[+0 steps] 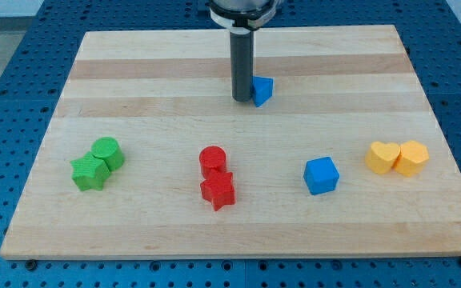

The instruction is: Push the blue triangle into the blue cube

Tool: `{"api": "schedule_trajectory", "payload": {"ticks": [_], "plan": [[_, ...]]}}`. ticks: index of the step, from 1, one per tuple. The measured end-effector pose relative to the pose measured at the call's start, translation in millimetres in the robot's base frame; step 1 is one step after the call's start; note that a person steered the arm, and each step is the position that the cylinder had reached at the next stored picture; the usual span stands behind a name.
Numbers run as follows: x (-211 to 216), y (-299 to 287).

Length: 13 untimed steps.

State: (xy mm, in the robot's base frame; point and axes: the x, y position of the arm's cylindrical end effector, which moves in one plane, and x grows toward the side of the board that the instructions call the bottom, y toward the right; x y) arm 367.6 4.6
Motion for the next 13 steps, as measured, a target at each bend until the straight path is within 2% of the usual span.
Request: {"api": "schedule_trajectory", "payload": {"ticks": [2, 3, 4, 5, 7, 8, 11, 12, 13], "plan": [[0.0, 35.7], [0.0, 17.7], [-23.6, -9.4], [-59.8, 29.9], [-58.9, 70.6], [-57.4, 70.7], [75.5, 98.3], [92.1, 105.6], [15.6, 99.4]]}}
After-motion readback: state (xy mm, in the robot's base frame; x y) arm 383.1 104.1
